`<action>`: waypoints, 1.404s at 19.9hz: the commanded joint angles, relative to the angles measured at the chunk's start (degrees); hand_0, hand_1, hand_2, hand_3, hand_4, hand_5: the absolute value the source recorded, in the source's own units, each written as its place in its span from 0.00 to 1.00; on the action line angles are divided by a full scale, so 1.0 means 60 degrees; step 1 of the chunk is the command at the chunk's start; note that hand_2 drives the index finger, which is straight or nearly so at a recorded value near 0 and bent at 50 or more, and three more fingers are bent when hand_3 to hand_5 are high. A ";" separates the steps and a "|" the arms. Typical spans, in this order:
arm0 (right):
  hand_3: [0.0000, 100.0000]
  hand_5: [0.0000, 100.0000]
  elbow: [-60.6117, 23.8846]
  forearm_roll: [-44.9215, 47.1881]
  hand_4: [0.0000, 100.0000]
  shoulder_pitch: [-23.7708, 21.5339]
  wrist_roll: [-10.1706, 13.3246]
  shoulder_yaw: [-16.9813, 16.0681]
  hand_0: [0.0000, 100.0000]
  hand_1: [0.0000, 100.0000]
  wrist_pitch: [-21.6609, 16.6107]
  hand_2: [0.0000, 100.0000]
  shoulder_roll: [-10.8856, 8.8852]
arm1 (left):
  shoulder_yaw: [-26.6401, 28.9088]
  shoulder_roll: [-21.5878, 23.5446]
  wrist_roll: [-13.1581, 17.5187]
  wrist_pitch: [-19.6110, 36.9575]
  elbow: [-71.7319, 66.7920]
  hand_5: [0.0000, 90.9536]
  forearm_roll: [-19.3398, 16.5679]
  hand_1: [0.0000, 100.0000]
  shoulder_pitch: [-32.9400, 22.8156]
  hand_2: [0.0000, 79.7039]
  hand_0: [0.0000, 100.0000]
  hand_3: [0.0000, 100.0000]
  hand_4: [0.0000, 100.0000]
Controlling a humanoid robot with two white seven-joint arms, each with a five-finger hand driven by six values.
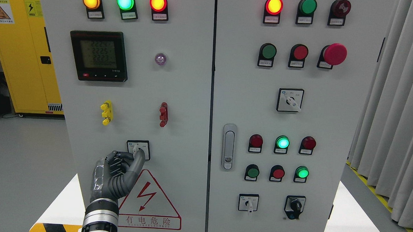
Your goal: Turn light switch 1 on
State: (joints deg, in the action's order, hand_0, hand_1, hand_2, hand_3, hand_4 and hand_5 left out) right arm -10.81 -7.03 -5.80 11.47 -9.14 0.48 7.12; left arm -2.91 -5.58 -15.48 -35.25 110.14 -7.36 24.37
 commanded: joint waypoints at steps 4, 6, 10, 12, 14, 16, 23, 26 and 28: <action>0.00 0.00 0.0000 0.0000 0.00 0.0000 -0.0007 0.0000 0.00 0.50 -0.0006 0.04 0.0000 | -0.0013 -0.0008 0.0016 -0.0043 -0.0105 0.97 -0.0033 0.65 0.0039 0.72 0.36 0.96 0.92; 0.00 0.00 0.0000 0.0000 0.00 0.0000 -0.0007 0.0000 0.00 0.50 -0.0006 0.04 0.0000 | -0.0013 -0.0008 0.0016 -0.0057 -0.0104 0.97 -0.0033 0.65 0.0083 0.72 0.36 0.96 0.92; 0.00 0.00 0.0000 0.0000 0.00 0.0000 0.0007 0.0000 0.00 0.50 -0.0006 0.04 0.0000 | -0.0027 -0.0008 0.0016 -0.0043 -0.0105 0.97 -0.0019 0.65 0.0112 0.72 0.38 0.96 0.92; 0.00 0.00 0.0000 0.0000 0.00 0.0000 -0.0007 0.0000 0.00 0.50 -0.0006 0.04 0.0000 | -0.0027 -0.0008 0.0016 -0.0043 -0.0105 0.97 -0.0019 0.65 0.0112 0.72 0.36 0.96 0.92; 0.00 0.00 0.0000 0.0000 0.00 0.0000 -0.0007 0.0000 0.00 0.50 -0.0006 0.04 0.0000 | -0.0027 -0.0008 0.0016 -0.0043 -0.0105 0.97 -0.0033 0.64 0.0112 0.73 0.33 0.96 0.92; 0.00 0.00 0.0000 0.0000 0.00 0.0000 -0.0007 0.0000 0.00 0.50 -0.0006 0.04 0.0000 | -0.0027 -0.0008 0.0016 -0.0057 -0.0105 0.97 -0.0033 0.64 0.0112 0.73 0.32 0.96 0.92; 0.00 0.00 0.0000 0.0000 0.00 0.0000 -0.0007 0.0000 0.00 0.50 -0.0006 0.04 0.0000 | -0.0027 -0.0008 0.0016 -0.0043 -0.0119 0.97 -0.0033 0.61 0.0112 0.73 0.35 0.96 0.92; 0.00 0.00 0.0000 0.0000 0.00 0.0000 0.0007 0.0000 0.00 0.50 -0.0006 0.04 0.0000 | -0.0027 -0.0008 0.0016 -0.0043 -0.0119 0.97 -0.0033 0.61 0.0127 0.73 0.38 0.96 0.92; 0.00 0.00 0.0000 0.0000 0.00 0.0000 -0.0007 0.0000 0.00 0.50 -0.0006 0.04 0.0000 | -0.0027 -0.0022 0.0016 -0.0043 -0.0119 0.97 -0.0019 0.61 0.0142 0.73 0.40 0.96 0.92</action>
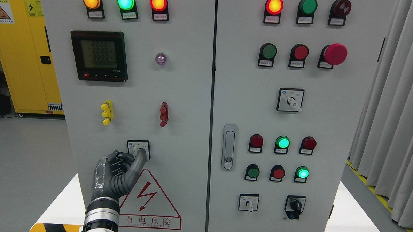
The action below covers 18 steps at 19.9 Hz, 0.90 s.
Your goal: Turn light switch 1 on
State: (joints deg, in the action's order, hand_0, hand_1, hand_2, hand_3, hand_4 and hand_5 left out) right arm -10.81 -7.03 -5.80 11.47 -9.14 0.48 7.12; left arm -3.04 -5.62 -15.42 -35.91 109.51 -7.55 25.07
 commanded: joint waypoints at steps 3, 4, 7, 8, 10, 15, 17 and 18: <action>0.00 0.00 0.0000 0.0000 0.00 0.0000 -0.0007 0.0000 0.00 0.50 -0.0006 0.04 0.0000 | -0.0006 0.0000 0.0007 0.0067 -0.0014 0.97 0.0013 0.61 0.0012 0.73 0.42 0.96 0.92; 0.00 0.00 0.0000 0.0000 0.00 0.0000 -0.0007 0.0000 0.00 0.50 -0.0006 0.04 0.0000 | -0.0020 0.0000 0.0007 0.0067 -0.0014 0.97 0.0013 0.60 0.0012 0.73 0.43 0.96 0.92; 0.00 0.00 0.0000 0.0000 0.00 0.0000 -0.0007 0.0000 0.00 0.50 -0.0006 0.04 0.0000 | -0.0064 0.0000 0.0007 0.0067 -0.0014 0.97 0.0013 0.60 0.0012 0.73 0.46 0.96 0.92; 0.00 0.00 0.0000 0.0000 0.00 0.0000 -0.0007 0.0000 0.00 0.50 -0.0006 0.04 0.0000 | -0.0064 0.0000 0.0007 0.0067 -0.0014 0.97 0.0013 0.60 0.0012 0.73 0.46 0.96 0.92; 0.00 0.00 0.0000 0.0000 0.00 0.0000 -0.0007 0.0000 0.00 0.50 -0.0006 0.04 0.0000 | -0.0064 0.0000 0.0007 0.0067 -0.0043 0.97 0.0013 0.60 0.0012 0.73 0.48 0.95 0.92; 0.00 0.00 0.0000 0.0000 0.00 0.0000 -0.0007 0.0000 0.00 0.50 -0.0006 0.04 0.0000 | -0.0079 0.0000 0.0007 0.0081 -0.0058 0.97 0.0013 0.59 0.0012 0.73 0.49 0.95 0.92; 0.00 0.00 0.0000 0.0000 0.00 0.0000 -0.0007 0.0000 0.00 0.50 -0.0006 0.04 0.0000 | -0.0064 0.0000 0.0007 0.0081 -0.0058 0.97 0.0013 0.59 0.0012 0.73 0.49 0.95 0.92; 0.00 0.00 0.0000 0.0000 0.00 0.0000 -0.0007 0.0000 0.00 0.50 -0.0006 0.04 0.0000 | -0.0079 -0.0015 0.0007 0.0082 -0.0058 0.97 0.0013 0.59 0.0012 0.73 0.49 0.95 0.92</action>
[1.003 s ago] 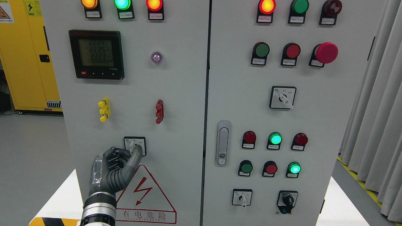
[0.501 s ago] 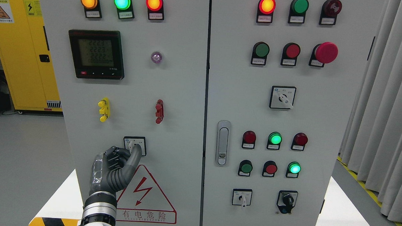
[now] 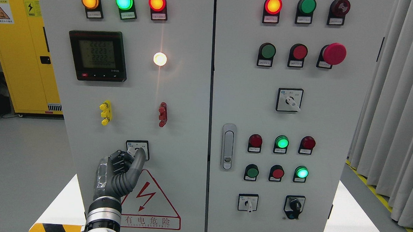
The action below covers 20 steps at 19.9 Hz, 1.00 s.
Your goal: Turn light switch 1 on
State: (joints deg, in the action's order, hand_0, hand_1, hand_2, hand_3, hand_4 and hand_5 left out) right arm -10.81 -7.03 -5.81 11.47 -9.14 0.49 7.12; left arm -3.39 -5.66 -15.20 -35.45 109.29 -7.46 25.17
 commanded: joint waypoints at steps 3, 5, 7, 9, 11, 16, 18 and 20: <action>0.00 0.00 0.0000 0.0000 0.00 0.0001 -0.0007 0.0000 0.00 0.50 -0.0008 0.04 0.0000 | -0.0006 0.0006 -0.0030 0.0019 -0.0021 0.97 -0.0002 0.59 -0.0005 0.73 0.50 0.94 0.92; 0.00 0.00 0.0000 0.0000 0.00 0.0001 -0.0007 0.0000 0.00 0.50 -0.0008 0.04 0.0000 | -0.0021 -0.0008 -0.0030 0.0019 -0.0021 0.97 -0.0002 0.58 -0.0005 0.73 0.52 0.94 0.92; 0.00 0.00 0.0000 0.0000 0.00 0.0001 0.0007 0.0000 0.00 0.50 -0.0008 0.04 0.0000 | -0.0021 -0.0008 -0.0030 0.0019 -0.0007 0.97 -0.0002 0.58 -0.0005 0.73 0.50 0.94 0.92; 0.00 0.00 0.0000 0.0000 0.00 0.0001 -0.0007 0.0000 0.00 0.50 -0.0008 0.04 0.0000 | -0.0035 -0.0008 -0.0030 0.0019 -0.0007 0.97 -0.0002 0.59 -0.0005 0.73 0.39 0.94 0.91; 0.00 0.00 0.0000 0.0000 0.00 0.0001 -0.0007 0.0000 0.00 0.50 -0.0008 0.04 0.0000 | -0.0035 -0.0008 -0.0030 0.0019 -0.0007 0.97 -0.0002 0.58 -0.0020 0.73 0.36 0.94 0.91; 0.00 0.00 0.0000 0.0000 0.00 0.0001 -0.0007 0.0000 0.00 0.50 -0.0008 0.04 0.0000 | -0.0035 -0.0008 -0.0030 0.0034 -0.0007 0.97 0.0013 0.58 -0.0035 0.73 0.25 0.94 0.91; 0.00 0.00 0.0000 0.0000 0.00 0.0001 -0.0007 0.0000 0.00 0.50 -0.0008 0.04 0.0000 | -0.0021 -0.0008 -0.0030 0.0034 -0.0007 0.97 0.0013 0.58 -0.0049 0.73 0.23 0.94 0.91; 0.00 0.00 0.0000 0.0000 0.00 0.0001 -0.0007 0.0000 0.00 0.50 -0.0008 0.04 0.0000 | -0.0021 -0.0008 -0.0030 0.0034 -0.0007 0.97 0.0027 0.58 -0.0093 0.74 0.21 0.94 0.91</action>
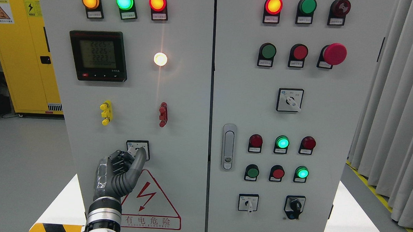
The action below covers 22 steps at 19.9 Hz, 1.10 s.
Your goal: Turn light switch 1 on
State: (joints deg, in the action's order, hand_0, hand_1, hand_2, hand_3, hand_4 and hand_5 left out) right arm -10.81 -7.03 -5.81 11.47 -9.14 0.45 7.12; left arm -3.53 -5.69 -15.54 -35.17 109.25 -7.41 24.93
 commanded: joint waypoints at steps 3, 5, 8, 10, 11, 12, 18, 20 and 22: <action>0.00 0.00 0.0000 0.0000 0.00 0.0001 -0.0007 0.0000 0.00 0.50 -0.0002 0.04 0.0000 | -0.0012 -0.0004 -0.0104 0.0002 0.0029 0.97 0.0033 0.58 -0.0082 0.74 0.19 0.94 0.91; 0.00 0.00 0.0000 0.0000 0.00 0.0001 -0.0007 0.0000 0.00 0.50 -0.0002 0.04 0.0000 | 0.0002 -0.0004 -0.0178 0.0031 0.0044 0.97 0.0048 0.58 -0.0184 0.74 0.19 0.94 0.91; 0.00 0.00 0.0000 0.0000 0.00 0.0001 -0.0007 0.0000 0.00 0.50 -0.0002 0.04 0.0000 | 0.0002 -0.0004 -0.0193 0.0104 0.0117 0.97 0.0107 0.58 -0.0390 0.75 0.19 0.96 0.91; 0.00 0.00 0.0000 0.0000 0.00 0.0001 -0.0007 0.0000 0.00 0.50 -0.0002 0.04 0.0000 | 0.0002 -0.0004 -0.0193 0.0265 0.0249 0.97 0.0107 0.58 -0.0506 0.75 0.19 0.96 0.91; 0.00 0.00 0.0000 0.0000 0.00 0.0001 -0.0007 0.0000 0.00 0.50 -0.0002 0.04 0.0000 | 0.0002 -0.0004 -0.0193 0.0324 0.0264 0.97 0.0107 0.58 -0.0580 0.75 0.18 0.96 0.91; 0.00 0.00 0.0000 0.0000 0.00 0.0001 0.0007 0.0000 0.00 0.50 -0.0002 0.04 0.0000 | 0.0002 -0.0004 -0.0193 0.0382 0.0293 0.97 0.0107 0.57 -0.0653 0.75 0.18 0.97 0.91; 0.00 0.00 0.0000 0.0000 0.00 0.0001 -0.0007 0.0000 0.00 0.50 -0.0002 0.04 0.0000 | 0.0017 0.0011 -0.0178 0.0865 0.0645 0.97 0.0107 0.57 -0.1370 0.77 0.18 0.98 0.91; 0.00 0.00 0.0000 0.0000 0.00 0.0001 -0.0007 0.0000 0.00 0.50 -0.0002 0.04 0.0000 | 0.0104 0.0011 -0.0163 0.1624 0.0645 0.97 0.0107 0.57 -0.1837 0.79 0.18 0.99 0.92; 0.00 0.00 0.0000 0.0000 0.00 0.0001 -0.0007 0.0000 0.00 0.50 -0.0002 0.04 0.0000 | 0.0163 0.0040 -0.0134 0.2430 0.0630 0.97 0.0136 0.57 -0.2453 0.79 0.18 0.99 0.92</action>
State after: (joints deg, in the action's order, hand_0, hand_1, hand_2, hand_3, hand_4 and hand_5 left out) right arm -10.81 -7.03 -5.80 11.47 -9.14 0.45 7.12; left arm -3.34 -5.69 -16.95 -25.53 111.56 -6.77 16.43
